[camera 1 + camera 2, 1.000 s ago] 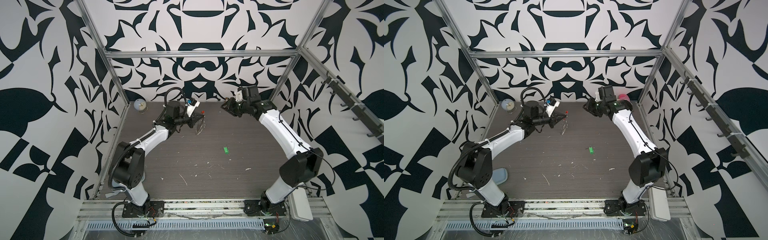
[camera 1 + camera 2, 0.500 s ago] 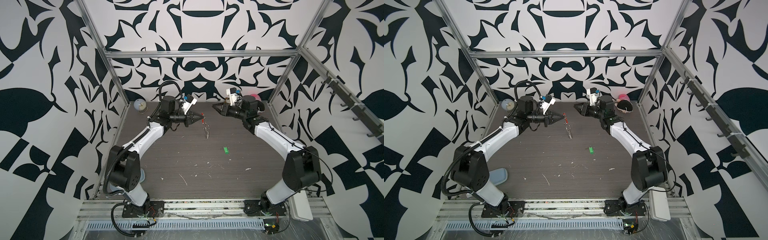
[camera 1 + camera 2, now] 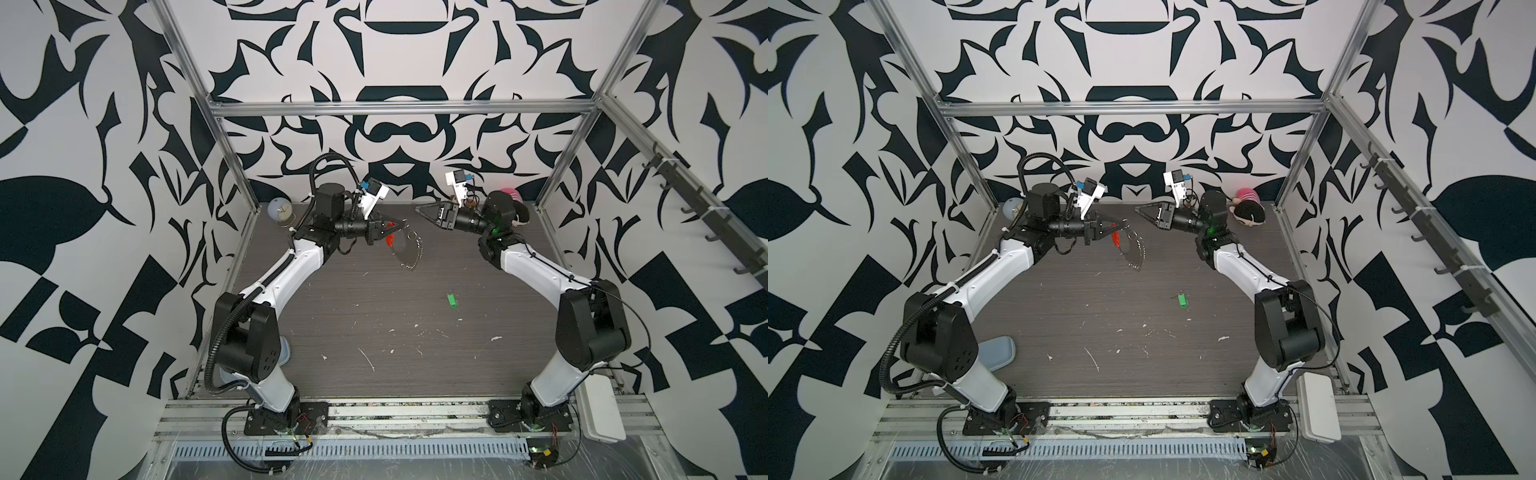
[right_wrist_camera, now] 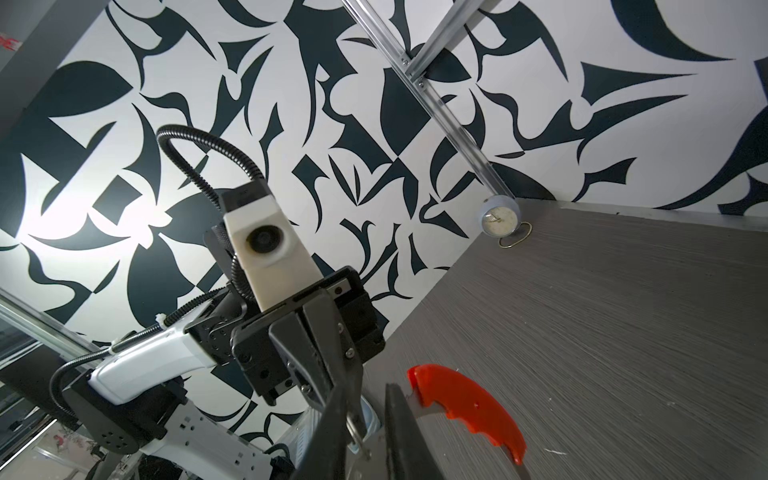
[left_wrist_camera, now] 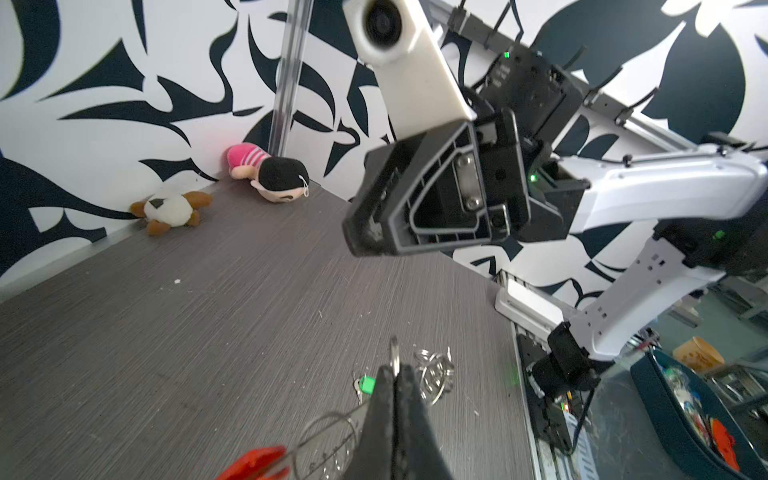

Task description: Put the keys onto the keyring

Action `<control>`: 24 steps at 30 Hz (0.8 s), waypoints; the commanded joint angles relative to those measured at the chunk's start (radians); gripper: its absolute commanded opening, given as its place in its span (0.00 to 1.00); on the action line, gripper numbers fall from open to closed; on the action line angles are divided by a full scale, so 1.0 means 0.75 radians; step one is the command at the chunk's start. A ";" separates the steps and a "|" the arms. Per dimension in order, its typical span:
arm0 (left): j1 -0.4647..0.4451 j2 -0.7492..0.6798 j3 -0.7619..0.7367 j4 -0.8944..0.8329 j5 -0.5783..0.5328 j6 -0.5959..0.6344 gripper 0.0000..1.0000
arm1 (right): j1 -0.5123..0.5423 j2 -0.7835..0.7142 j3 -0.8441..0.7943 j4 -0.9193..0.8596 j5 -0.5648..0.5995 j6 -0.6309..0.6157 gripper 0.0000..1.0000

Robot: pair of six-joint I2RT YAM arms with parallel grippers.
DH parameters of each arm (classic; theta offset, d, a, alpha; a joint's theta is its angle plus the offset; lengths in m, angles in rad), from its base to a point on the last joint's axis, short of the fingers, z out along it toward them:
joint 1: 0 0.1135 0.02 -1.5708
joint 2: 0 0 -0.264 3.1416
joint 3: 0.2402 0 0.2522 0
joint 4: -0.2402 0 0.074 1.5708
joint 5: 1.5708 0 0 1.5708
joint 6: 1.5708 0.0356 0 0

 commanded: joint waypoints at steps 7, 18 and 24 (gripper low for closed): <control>-0.003 -0.016 -0.249 1.023 -0.259 -0.685 0.00 | 0.065 -0.039 0.026 0.122 -0.042 0.054 0.18; -0.024 0.018 -0.341 1.527 -0.466 -0.917 0.00 | 0.129 0.007 0.049 0.168 -0.017 0.088 0.11; -0.050 0.031 -0.344 1.583 -0.468 -0.940 0.00 | 0.139 0.019 0.081 0.193 -0.009 0.119 0.09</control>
